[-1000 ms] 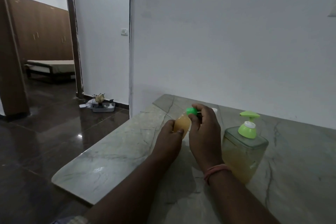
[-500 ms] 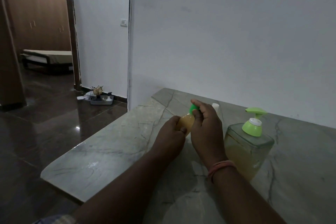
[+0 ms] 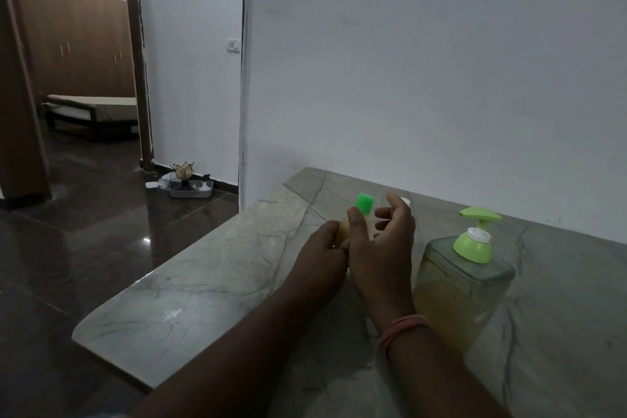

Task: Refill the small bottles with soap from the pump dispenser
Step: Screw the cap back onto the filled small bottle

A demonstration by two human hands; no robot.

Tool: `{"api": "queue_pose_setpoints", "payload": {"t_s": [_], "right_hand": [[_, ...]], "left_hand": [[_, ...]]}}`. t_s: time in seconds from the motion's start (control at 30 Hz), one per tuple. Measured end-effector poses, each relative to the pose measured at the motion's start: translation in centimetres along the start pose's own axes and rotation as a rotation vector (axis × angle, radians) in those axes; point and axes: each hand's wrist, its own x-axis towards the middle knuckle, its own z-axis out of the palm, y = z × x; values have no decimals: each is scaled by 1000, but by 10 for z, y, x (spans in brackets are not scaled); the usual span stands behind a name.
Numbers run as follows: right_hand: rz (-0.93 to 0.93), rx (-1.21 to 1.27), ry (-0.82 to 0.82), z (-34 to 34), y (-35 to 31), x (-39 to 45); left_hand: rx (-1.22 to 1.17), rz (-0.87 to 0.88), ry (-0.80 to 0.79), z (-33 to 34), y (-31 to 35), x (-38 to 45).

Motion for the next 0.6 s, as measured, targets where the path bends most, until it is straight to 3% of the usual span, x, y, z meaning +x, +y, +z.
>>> {"api": "queue_pose_setpoints", "payload": {"t_s": [0.13,0.27,0.6], "right_hand": [[66,39,-104,1,3,1],[-32,35,-33,-2,-1,-3],[100,143,-117,-3,-9,-1]], "left_hand": [[19,22,-19,1,-2,-1],[-17,-18,30,-1,-3,3],[18,82,-110,0,-2,-1]]}}
